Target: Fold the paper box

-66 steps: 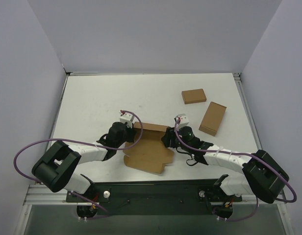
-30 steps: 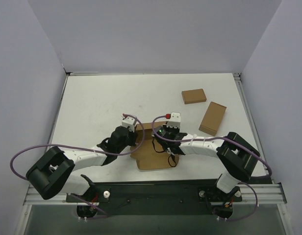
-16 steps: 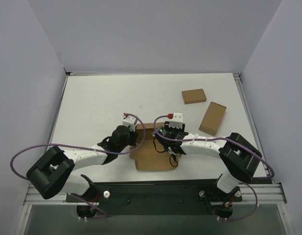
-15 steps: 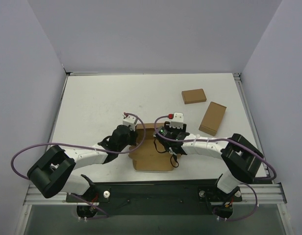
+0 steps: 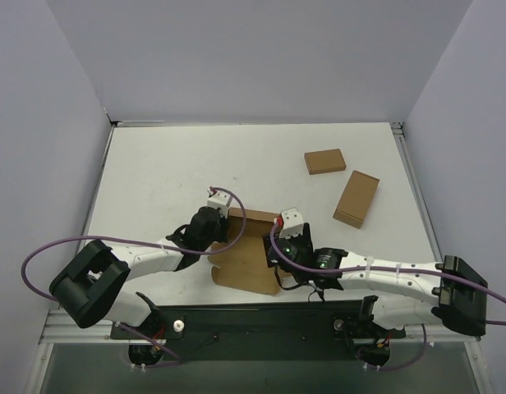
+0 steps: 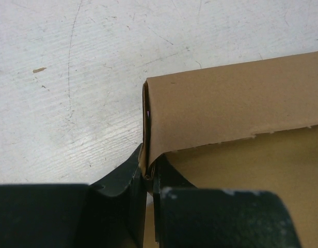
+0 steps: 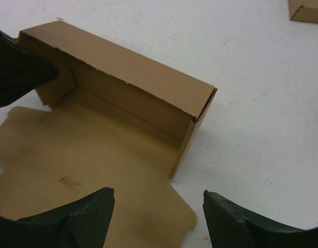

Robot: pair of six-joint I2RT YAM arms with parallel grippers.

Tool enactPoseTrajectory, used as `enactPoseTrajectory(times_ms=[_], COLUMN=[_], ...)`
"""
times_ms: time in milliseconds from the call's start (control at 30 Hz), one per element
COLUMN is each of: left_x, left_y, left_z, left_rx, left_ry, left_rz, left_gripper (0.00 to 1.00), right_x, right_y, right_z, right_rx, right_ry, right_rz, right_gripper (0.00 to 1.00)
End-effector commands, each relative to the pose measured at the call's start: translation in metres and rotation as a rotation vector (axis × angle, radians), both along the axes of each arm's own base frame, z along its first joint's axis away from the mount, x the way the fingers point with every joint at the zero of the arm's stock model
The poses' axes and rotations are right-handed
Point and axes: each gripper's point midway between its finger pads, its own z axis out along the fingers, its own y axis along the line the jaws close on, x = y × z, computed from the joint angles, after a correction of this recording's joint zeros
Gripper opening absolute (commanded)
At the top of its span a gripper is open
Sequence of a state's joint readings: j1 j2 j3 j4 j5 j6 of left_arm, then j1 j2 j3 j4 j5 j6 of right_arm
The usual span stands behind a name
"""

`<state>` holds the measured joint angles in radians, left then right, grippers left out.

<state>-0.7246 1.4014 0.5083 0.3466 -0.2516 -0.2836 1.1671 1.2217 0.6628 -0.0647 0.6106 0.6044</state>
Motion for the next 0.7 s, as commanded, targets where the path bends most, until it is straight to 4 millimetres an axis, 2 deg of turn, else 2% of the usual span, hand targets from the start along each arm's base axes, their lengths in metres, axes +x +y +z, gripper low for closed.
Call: enactPoseTrajectory(times_ms=[0, 100, 133, 167, 200, 400, 533, 600, 633, 667], left_x=[0.002, -0.003, -0.007, -0.01, -0.013, -0.043, -0.062, -0.061, -0.064, -0.063], left_y=[0.0, -0.003, -0.006, -0.007, -0.008, 0.002, 0.01, 0.007, 0.01, 0.01], left_z=[0.011, 0.019, 0.025, 0.027, 0.03, 0.036, 0.058, 0.08, 0.081, 0.088], left_rx=[0.019, 0.01, -0.01, -0.02, -0.03, -0.108, -0.189, -0.264, -0.268, -0.3], left_ry=[-0.028, -0.048, -0.057, -0.057, -0.058, -0.001, 0.03, 0.027, 0.056, 0.067], left_rz=[-0.013, -0.045, -0.068, -0.082, -0.097, -0.097, -0.085, -0.086, -0.081, -0.074], left_gripper=[0.28, 0.52, 0.56, 0.59, 0.66, 0.73, 0.77, 0.77, 0.78, 0.78], right_x=[-0.009, 0.002, 0.001, 0.011, 0.015, 0.028, 0.038, 0.042, 0.047, 0.047], right_y=[0.006, 0.005, 0.007, 0.0, -0.002, -0.012, -0.018, -0.021, -0.018, -0.021], right_z=[0.026, 0.054, 0.059, 0.063, 0.068, 0.078, 0.071, 0.065, 0.068, 0.061], right_rx=[0.099, 0.222, 0.278, 0.31, 0.347, 0.473, 0.567, 0.604, 0.642, 0.643], right_ry=[-0.001, 0.0, 0.03, 0.037, 0.045, 0.073, 0.093, 0.114, 0.1, 0.109], right_rz=[0.084, 0.043, 0.034, -0.012, -0.034, -0.134, -0.199, -0.218, -0.216, -0.226], right_gripper=[0.71, 0.73, 0.73, 0.73, 0.72, 0.72, 0.72, 0.71, 0.7, 0.7])
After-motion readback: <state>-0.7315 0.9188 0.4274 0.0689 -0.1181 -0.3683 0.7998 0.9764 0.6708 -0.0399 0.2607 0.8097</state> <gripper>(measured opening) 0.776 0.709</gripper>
